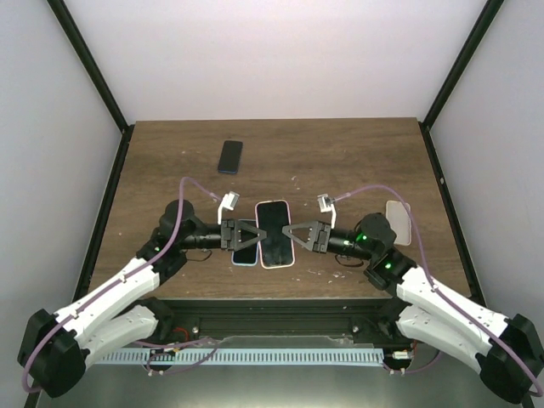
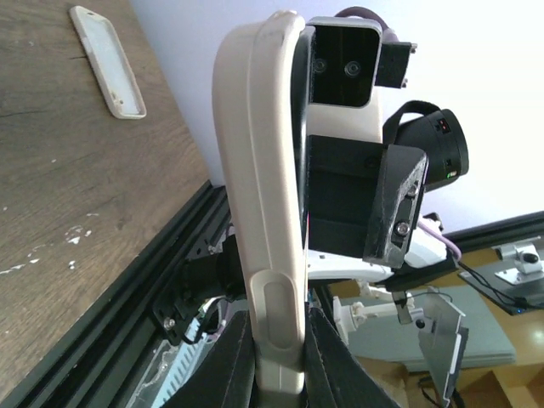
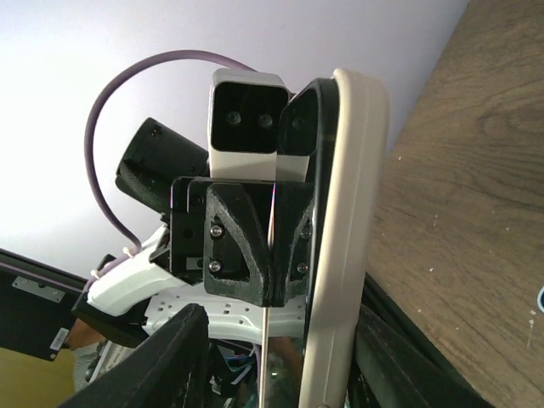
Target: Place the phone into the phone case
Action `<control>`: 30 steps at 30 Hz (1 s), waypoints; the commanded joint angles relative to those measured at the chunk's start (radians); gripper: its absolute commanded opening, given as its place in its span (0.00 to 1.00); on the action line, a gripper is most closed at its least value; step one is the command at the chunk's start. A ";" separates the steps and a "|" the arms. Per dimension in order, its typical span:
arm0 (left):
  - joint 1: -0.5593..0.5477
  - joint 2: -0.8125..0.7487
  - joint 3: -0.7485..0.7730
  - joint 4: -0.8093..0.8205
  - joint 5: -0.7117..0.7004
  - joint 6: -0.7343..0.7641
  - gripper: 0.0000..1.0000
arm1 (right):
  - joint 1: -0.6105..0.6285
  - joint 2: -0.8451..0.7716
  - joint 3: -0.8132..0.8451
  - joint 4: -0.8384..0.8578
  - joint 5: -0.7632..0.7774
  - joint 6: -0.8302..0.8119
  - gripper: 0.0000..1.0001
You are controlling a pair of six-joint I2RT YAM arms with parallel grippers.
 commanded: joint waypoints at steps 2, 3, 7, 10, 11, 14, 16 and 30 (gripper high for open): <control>0.005 -0.024 -0.005 0.052 0.091 0.042 0.00 | 0.010 -0.037 0.099 -0.065 0.053 -0.009 0.46; 0.004 -0.025 -0.005 0.052 0.102 0.044 0.00 | 0.010 -0.032 0.108 -0.065 0.052 -0.007 0.46; -0.003 -0.031 -0.012 0.056 0.134 0.036 0.00 | 0.011 0.000 0.136 -0.042 0.057 0.029 0.46; -0.007 -0.037 -0.008 0.027 0.146 0.056 0.00 | 0.010 0.031 0.156 -0.012 0.060 0.039 0.43; -0.008 -0.040 -0.004 0.006 0.146 0.068 0.00 | 0.010 0.038 0.167 -0.016 0.063 0.035 0.39; -0.007 -0.049 0.005 -0.052 0.141 0.106 0.00 | 0.009 0.040 0.176 -0.041 0.104 0.025 0.31; -0.007 -0.051 0.014 -0.098 0.130 0.134 0.00 | 0.008 0.027 0.172 -0.053 0.139 0.013 0.24; -0.006 0.005 0.082 -0.303 0.029 0.231 0.00 | 0.008 -0.017 0.112 -0.052 0.141 -0.100 0.13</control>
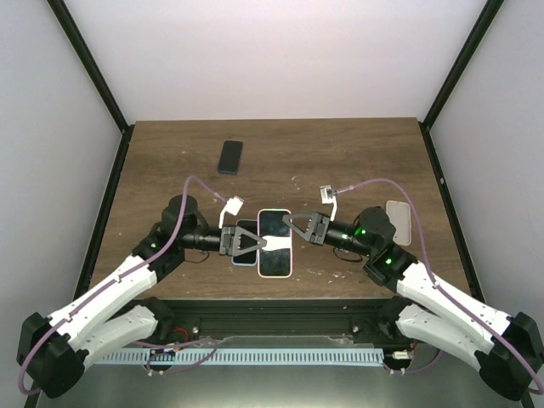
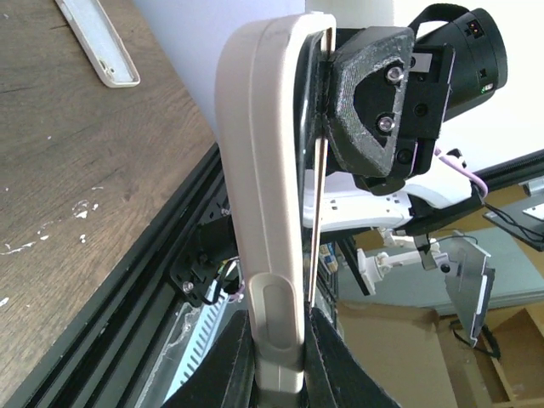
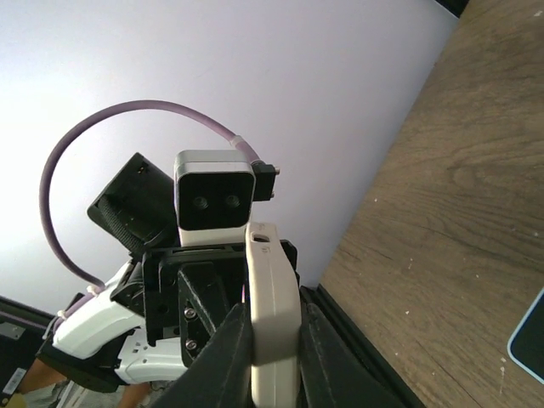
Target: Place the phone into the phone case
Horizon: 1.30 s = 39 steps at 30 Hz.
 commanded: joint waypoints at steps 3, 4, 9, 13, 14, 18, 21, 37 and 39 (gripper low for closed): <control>0.002 0.043 0.024 -0.101 -0.091 0.024 0.00 | 0.002 -0.037 0.020 -0.043 0.067 -0.049 0.26; 0.004 0.052 0.038 -0.128 -0.119 0.044 0.00 | 0.002 -0.046 0.020 -0.071 0.089 -0.069 0.32; 0.004 0.136 0.093 -0.207 -0.208 0.108 0.00 | 0.002 -0.140 0.019 -0.374 0.342 -0.082 0.87; 0.004 0.240 0.123 -0.201 -0.285 0.140 0.00 | 0.002 -0.231 0.011 -0.477 0.426 -0.105 1.00; 0.003 0.276 0.126 -0.182 -0.298 0.143 0.00 | 0.002 -0.248 0.009 -0.484 0.432 -0.111 1.00; 0.001 0.462 0.153 -0.077 -0.279 0.128 0.00 | 0.002 -0.274 0.022 -0.553 0.455 -0.121 1.00; -0.001 0.580 0.181 -0.024 -0.273 0.115 0.00 | 0.002 -0.273 0.032 -0.564 0.449 -0.134 1.00; -0.006 0.855 0.217 0.070 -0.205 0.091 0.33 | 0.002 -0.219 0.051 -0.571 0.440 -0.181 1.00; -0.004 0.840 0.220 0.032 -0.220 0.108 0.42 | 0.002 -0.211 0.051 -0.570 0.444 -0.184 1.00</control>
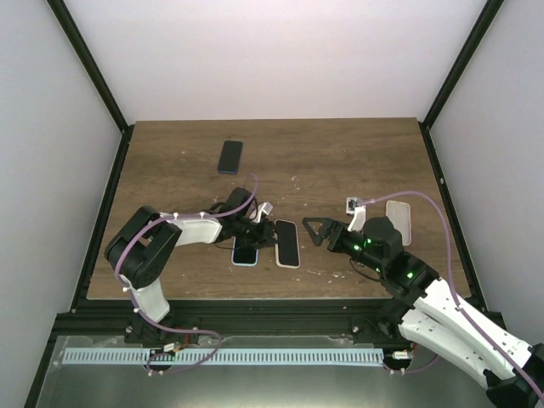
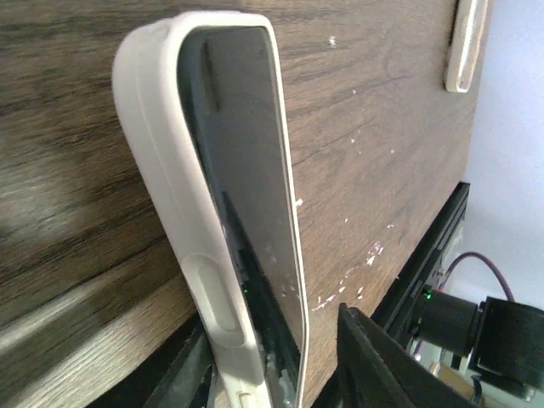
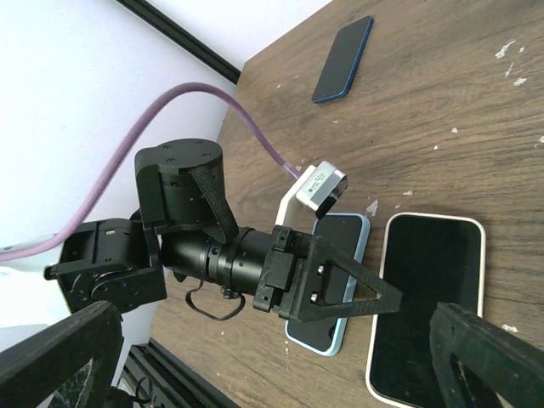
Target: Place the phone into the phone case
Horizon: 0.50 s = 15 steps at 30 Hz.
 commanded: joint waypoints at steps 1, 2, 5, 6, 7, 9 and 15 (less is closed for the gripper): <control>-0.003 -0.033 0.025 -0.029 -0.002 0.046 0.47 | 0.002 0.015 0.047 -0.014 0.035 -0.018 1.00; 0.000 -0.051 0.028 -0.059 -0.016 0.058 0.53 | 0.002 0.023 0.051 -0.027 0.052 -0.021 1.00; 0.011 -0.123 0.046 -0.148 -0.069 0.096 0.62 | -0.004 0.087 0.103 -0.126 0.138 -0.112 1.00; 0.019 -0.159 0.048 -0.178 -0.091 0.106 0.69 | -0.013 0.124 0.143 -0.184 0.192 -0.127 1.00; 0.026 -0.187 0.052 -0.209 -0.111 0.117 0.77 | -0.025 0.158 0.178 -0.229 0.226 -0.146 1.00; 0.044 -0.244 0.059 -0.270 -0.150 0.141 0.90 | -0.054 0.226 0.249 -0.289 0.270 -0.183 1.00; 0.060 -0.406 0.140 -0.508 -0.338 0.235 1.00 | -0.178 0.362 0.317 -0.328 0.333 -0.263 1.00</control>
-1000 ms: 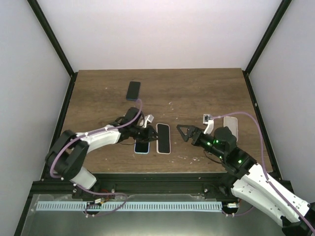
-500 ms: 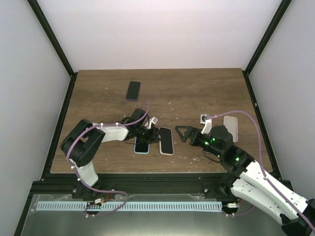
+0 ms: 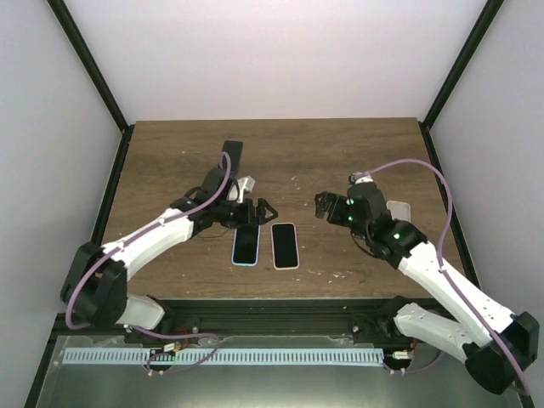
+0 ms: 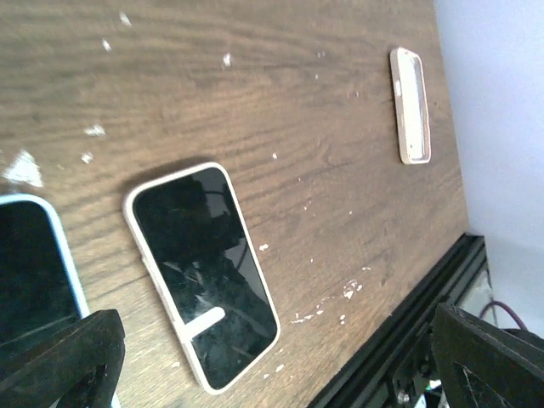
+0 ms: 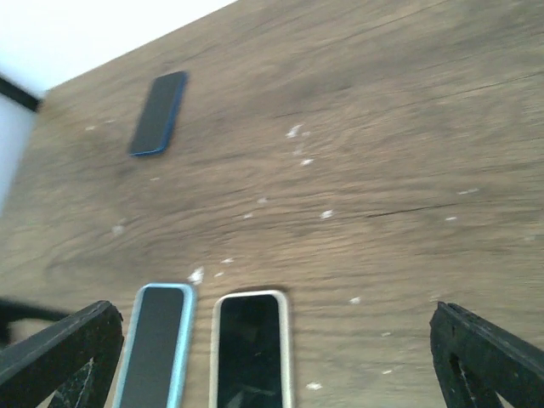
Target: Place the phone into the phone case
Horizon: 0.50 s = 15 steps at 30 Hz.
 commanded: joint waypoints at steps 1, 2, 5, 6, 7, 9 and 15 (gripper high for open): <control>0.004 -0.106 0.072 -0.222 -0.170 0.107 1.00 | -0.084 0.081 0.042 -0.072 0.120 -0.104 1.00; 0.005 -0.132 0.080 -0.244 -0.193 0.117 1.00 | -0.113 0.113 0.046 -0.072 0.138 -0.120 1.00; 0.004 -0.199 0.103 -0.327 -0.259 0.145 1.00 | -0.201 0.219 0.077 -0.078 0.124 -0.164 0.97; 0.005 -0.217 0.108 -0.353 -0.280 0.153 1.00 | -0.221 0.251 0.085 -0.074 0.120 -0.175 0.94; 0.005 -0.235 0.111 -0.387 -0.305 0.160 1.00 | -0.239 0.279 0.090 -0.067 0.121 -0.186 0.91; 0.005 -0.263 0.111 -0.425 -0.325 0.174 1.00 | -0.277 0.339 0.099 -0.055 0.110 -0.204 0.79; 0.004 -0.345 0.073 -0.464 -0.314 0.229 1.00 | -0.433 0.501 0.123 -0.093 0.110 -0.251 0.43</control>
